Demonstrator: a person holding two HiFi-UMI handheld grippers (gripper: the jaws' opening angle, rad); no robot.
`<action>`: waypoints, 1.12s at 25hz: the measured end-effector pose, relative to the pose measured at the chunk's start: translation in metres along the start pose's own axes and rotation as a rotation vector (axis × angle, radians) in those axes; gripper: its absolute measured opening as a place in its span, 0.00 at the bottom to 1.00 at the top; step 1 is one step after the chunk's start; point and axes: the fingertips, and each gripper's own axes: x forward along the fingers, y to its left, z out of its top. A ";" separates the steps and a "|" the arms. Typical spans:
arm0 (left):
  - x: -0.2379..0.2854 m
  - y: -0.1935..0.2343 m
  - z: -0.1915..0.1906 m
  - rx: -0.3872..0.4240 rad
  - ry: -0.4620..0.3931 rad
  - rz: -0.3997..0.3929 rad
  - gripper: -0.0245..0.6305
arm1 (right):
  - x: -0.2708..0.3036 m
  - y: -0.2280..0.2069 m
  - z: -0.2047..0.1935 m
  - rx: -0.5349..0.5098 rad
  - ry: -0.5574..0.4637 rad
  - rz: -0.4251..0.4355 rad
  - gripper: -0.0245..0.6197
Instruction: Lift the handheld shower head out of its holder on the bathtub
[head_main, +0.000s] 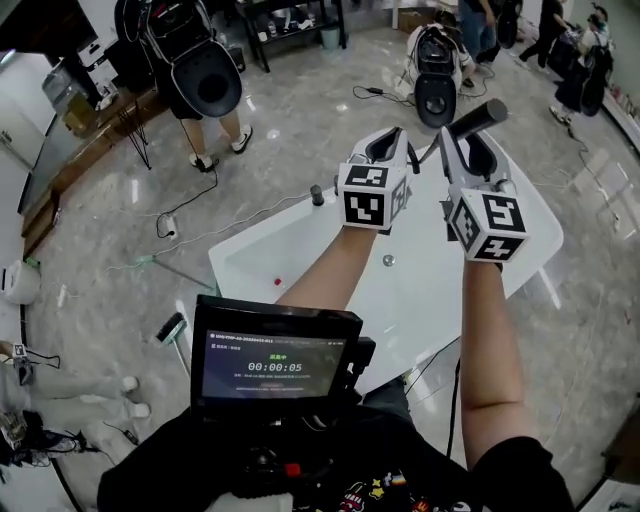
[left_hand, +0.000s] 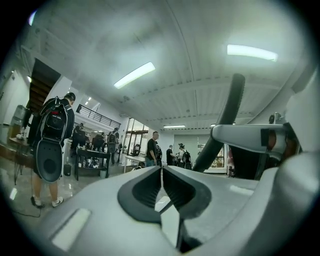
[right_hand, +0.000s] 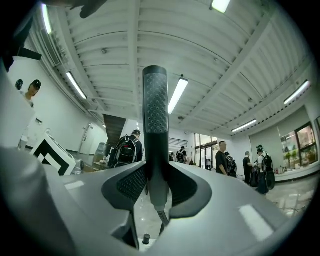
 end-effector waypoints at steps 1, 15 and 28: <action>-0.014 0.001 0.005 -0.001 -0.007 0.000 0.05 | -0.008 0.012 0.009 -0.002 -0.011 0.000 0.28; -0.177 0.022 0.059 -0.017 -0.126 0.008 0.05 | -0.061 0.159 0.062 -0.052 -0.051 0.036 0.28; -0.155 -0.004 0.037 -0.029 -0.099 -0.016 0.05 | -0.074 0.121 0.044 -0.047 -0.035 0.009 0.28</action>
